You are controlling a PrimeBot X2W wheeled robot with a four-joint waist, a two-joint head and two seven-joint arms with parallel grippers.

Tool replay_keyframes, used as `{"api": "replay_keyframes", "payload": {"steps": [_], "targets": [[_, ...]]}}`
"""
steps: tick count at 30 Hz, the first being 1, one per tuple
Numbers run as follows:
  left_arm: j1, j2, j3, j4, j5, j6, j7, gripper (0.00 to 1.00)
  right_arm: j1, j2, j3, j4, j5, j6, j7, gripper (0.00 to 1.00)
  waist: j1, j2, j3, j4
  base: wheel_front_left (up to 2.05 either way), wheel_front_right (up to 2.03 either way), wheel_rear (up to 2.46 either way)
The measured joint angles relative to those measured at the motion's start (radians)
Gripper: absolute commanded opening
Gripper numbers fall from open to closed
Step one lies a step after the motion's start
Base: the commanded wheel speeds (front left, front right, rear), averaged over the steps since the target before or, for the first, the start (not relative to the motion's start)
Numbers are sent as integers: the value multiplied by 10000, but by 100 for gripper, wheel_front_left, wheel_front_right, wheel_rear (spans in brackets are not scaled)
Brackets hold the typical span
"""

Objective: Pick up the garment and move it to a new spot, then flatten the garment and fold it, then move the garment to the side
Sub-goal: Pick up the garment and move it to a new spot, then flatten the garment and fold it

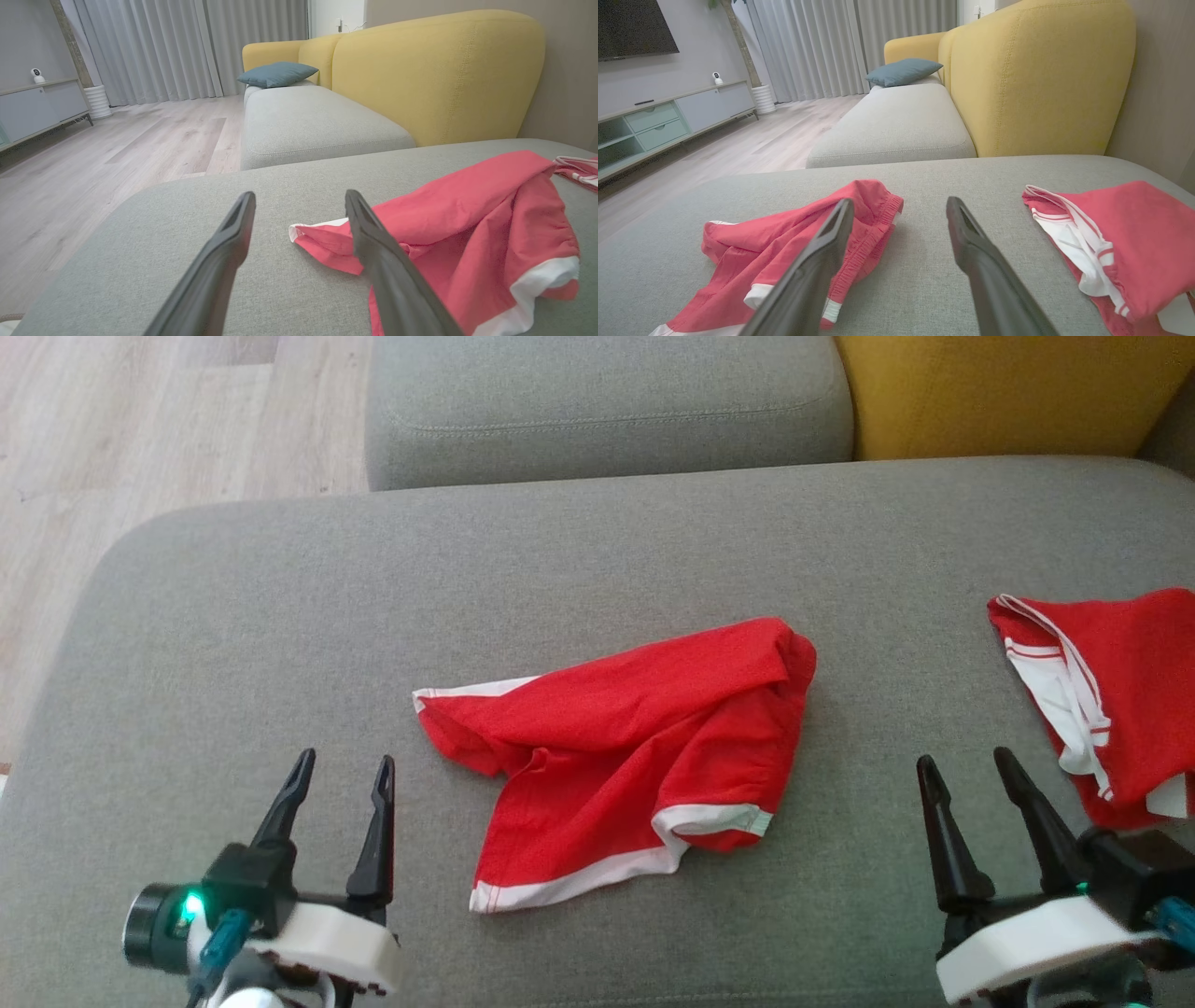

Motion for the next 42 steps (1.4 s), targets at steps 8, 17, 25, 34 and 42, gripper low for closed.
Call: {"api": "replay_keyframes", "payload": {"steps": [8,17,25,34,42], "targets": [[0,67,-10,52,6,75,0,100,102,0,17,-50,0,0,88,100,0,0,-15,10,0,0,0],[-5,69,-33,56,27,88,0,100,102,0,33,-52,0,0,125,100,0,0,10,40,0,0,0],[-117,63,-67,19,52,173,0,100,94,-42,755,635,368,0,1269,100,0,0,265,143,0,0,0],[-1067,-144,-278,-4,198,136,-58,100,-1127,-660,1787,2311,953,0,1333,100,0,0,1119,450,0,0,0],[-1405,-320,-380,345,257,-100,-121,100,-2285,-1003,2418,3565,1507,0,1034,100,0,0,1934,755,0,0,0]]}}
